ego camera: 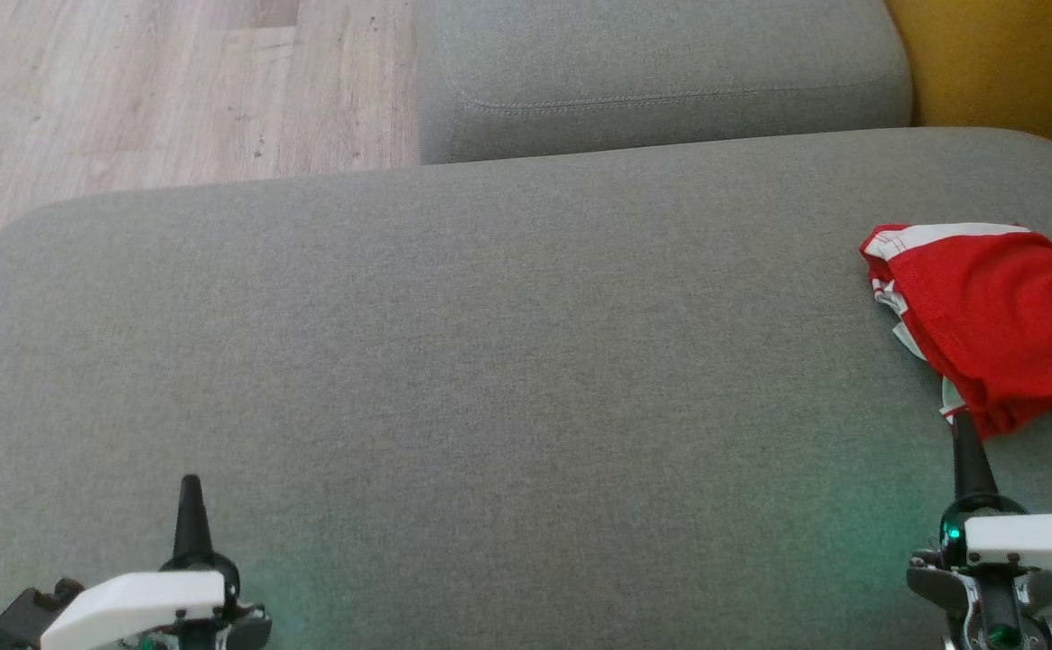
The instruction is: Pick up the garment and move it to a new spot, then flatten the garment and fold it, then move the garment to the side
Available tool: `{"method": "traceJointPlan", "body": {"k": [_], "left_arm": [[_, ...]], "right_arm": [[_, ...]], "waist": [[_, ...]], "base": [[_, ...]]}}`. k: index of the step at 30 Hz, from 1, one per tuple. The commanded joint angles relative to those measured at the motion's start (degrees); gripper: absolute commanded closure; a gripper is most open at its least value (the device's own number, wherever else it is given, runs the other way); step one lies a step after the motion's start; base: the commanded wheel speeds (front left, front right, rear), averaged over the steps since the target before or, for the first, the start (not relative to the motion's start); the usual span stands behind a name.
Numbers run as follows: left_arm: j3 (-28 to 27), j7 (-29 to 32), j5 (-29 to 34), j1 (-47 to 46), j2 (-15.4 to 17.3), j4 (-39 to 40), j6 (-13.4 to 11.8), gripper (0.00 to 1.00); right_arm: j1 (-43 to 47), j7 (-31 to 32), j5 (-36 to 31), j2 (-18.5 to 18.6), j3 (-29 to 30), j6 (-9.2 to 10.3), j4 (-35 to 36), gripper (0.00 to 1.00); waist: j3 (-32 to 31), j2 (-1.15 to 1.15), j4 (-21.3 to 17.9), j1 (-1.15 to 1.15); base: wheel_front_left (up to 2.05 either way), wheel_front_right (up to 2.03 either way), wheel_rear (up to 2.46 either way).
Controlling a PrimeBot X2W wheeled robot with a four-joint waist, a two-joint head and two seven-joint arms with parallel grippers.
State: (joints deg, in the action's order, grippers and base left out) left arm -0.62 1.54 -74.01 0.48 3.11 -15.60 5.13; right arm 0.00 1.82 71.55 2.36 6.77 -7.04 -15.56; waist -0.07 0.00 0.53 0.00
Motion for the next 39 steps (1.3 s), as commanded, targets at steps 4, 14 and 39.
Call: {"method": "traceJointPlan", "body": {"k": [4,14,39], "left_arm": [[-2.6,0.9,-3.4,-3.7,0.2,1.6,0.7,1.00],[-3.9,2.5,-10.1,-5.0,0.1,1.6,1.5,1.00],[-5.6,4.7,-18.4,-6.6,0.0,1.5,2.4,1.00]], "right_arm": [[-3.5,1.0,4.0,0.4,-0.6,-0.37,1.7,1.00],[-4.7,2.6,11.3,0.5,-0.5,-0.41,1.6,1.00],[-6.2,4.7,20.6,0.5,-0.2,-0.45,1.5,1.00]], "waist": [[0.0,0.00,-0.1,0.00],[0.1,0.00,-0.3,0.00],[0.2,0.00,-0.5,0.00]], "base": [[0.00,0.00,0.00],[0.00,0.00,0.00],[0.00,0.00,0.00]]}}
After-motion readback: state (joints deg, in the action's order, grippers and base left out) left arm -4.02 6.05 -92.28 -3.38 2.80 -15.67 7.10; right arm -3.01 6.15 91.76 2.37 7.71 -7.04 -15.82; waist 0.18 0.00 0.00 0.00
